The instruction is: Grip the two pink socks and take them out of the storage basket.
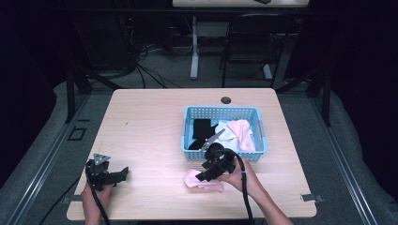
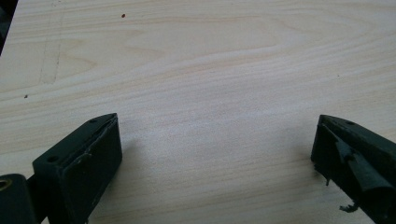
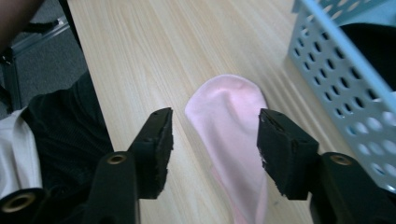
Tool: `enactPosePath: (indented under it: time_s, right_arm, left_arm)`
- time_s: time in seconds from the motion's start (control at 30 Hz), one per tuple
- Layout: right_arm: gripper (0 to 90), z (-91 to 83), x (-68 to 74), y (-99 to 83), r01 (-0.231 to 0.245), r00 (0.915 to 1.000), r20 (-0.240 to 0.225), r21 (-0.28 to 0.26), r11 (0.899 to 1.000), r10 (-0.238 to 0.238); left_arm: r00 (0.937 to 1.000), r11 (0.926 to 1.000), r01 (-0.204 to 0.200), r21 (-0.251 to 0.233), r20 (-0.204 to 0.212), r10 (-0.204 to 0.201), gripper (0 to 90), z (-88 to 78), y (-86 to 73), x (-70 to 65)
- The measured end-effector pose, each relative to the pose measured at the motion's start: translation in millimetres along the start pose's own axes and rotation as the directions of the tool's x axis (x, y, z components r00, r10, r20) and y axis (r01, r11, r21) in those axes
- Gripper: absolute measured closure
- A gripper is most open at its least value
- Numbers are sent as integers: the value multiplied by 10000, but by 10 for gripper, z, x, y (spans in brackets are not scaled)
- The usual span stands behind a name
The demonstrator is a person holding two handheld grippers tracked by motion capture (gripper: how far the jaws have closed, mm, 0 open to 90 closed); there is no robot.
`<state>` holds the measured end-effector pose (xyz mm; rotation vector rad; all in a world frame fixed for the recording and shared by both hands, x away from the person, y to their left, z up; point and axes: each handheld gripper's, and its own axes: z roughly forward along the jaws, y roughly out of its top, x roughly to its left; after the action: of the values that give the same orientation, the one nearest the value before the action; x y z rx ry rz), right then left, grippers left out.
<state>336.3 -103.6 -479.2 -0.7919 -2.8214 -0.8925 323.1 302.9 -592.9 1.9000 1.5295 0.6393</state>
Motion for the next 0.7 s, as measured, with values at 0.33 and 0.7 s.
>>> enactPosePath:
  time_s: [0.33, 0.7]
  right_arm:
    - [168, -568, -158, -60, -449, 9969, 620, -572, 9974, 484]
    - [80, -816, -596, -48, -1129, 9768, 1745, -755, 9907, 1246]
  left_arm:
    - [10000, 10000, -4, 1, 4, 4, 19, 1, 0, 0]
    - [10000, 10000, -3, 0, 3, 3, 19, 1, 0, 0]
